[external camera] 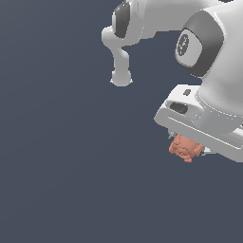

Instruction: Pick up the object and move it to a goal position.

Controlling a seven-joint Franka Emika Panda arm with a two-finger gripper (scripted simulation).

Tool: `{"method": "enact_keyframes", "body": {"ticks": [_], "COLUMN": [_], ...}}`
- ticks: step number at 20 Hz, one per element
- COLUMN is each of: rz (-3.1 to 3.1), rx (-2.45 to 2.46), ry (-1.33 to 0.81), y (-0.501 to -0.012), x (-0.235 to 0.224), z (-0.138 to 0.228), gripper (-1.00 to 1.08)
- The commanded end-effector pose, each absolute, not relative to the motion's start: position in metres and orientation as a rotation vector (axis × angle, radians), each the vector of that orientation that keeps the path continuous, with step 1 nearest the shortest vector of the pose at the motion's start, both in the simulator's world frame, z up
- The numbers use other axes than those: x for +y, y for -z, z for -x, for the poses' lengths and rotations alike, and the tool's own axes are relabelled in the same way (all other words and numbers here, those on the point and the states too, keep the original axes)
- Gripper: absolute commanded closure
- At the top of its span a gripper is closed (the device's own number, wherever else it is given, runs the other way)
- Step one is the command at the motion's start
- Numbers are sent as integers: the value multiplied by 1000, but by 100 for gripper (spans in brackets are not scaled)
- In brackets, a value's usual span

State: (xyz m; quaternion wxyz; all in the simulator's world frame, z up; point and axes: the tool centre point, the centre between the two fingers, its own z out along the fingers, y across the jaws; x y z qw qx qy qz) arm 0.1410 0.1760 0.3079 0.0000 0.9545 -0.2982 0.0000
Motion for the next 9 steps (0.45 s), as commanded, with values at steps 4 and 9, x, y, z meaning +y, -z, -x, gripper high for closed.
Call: {"method": "enact_keyframes", "body": {"ticks": [4,9], "rz": [-2999,-2999], "rx": [-937,-937], "ry": [0,0], "y": [-311,-312], "x": [177,178], "z": [-143,-143], "gripper": [108,108]}}
